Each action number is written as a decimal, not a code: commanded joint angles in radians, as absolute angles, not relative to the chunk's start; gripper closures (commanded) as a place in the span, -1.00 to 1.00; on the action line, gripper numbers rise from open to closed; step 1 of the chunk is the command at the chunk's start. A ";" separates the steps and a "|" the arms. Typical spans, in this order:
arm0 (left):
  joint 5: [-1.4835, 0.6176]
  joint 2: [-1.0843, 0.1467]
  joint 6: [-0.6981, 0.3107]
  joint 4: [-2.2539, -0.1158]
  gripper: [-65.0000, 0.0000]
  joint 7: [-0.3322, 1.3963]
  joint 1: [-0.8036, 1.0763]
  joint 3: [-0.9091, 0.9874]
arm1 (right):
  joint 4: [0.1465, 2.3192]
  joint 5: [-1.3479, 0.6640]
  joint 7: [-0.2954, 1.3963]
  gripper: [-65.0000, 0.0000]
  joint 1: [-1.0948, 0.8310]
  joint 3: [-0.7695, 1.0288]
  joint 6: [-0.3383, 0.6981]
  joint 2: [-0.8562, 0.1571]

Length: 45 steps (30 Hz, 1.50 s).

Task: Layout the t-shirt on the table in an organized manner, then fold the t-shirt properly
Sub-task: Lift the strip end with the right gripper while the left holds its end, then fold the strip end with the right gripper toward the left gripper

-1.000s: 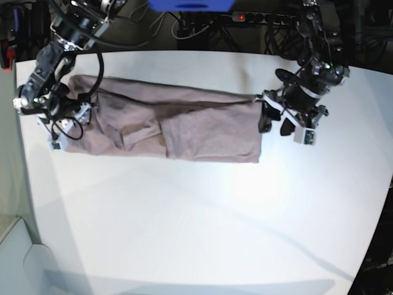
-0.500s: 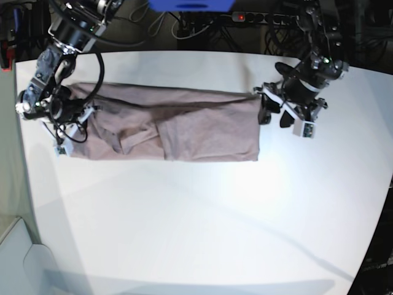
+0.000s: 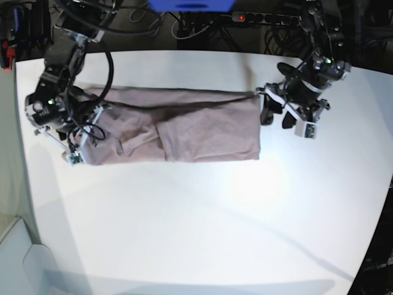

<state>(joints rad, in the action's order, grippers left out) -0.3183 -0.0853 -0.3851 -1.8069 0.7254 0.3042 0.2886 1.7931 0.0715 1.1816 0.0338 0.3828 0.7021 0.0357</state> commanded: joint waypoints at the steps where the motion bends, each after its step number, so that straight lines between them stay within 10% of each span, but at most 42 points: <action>1: -0.329 -0.090 -0.384 -1.828 0.00 0.704 0.300 0.292 | 1.822 0.070 1.173 1.00 0.044 0.366 0.698 0.036; 14: -0.328 -0.091 -0.384 -1.773 0.04 0.704 0.252 0.409 | 1.952 0.071 1.173 1.00 0.045 0.193 0.698 0.062; 21: -0.320 -0.091 -0.381 -1.626 1.00 0.871 0.119 0.404 | 1.954 0.071 1.173 1.00 0.051 0.130 0.698 0.064; 45: -0.318 -0.013 -0.372 -1.319 1.00 0.952 -0.058 0.320 | 2.022 0.070 1.173 1.00 0.064 -0.165 0.698 0.153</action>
<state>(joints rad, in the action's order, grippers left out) -0.3447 -0.0151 -0.3782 -1.3212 0.9070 -0.0601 0.3241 2.0045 0.0792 1.1976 0.0467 -0.1650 0.7021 0.1467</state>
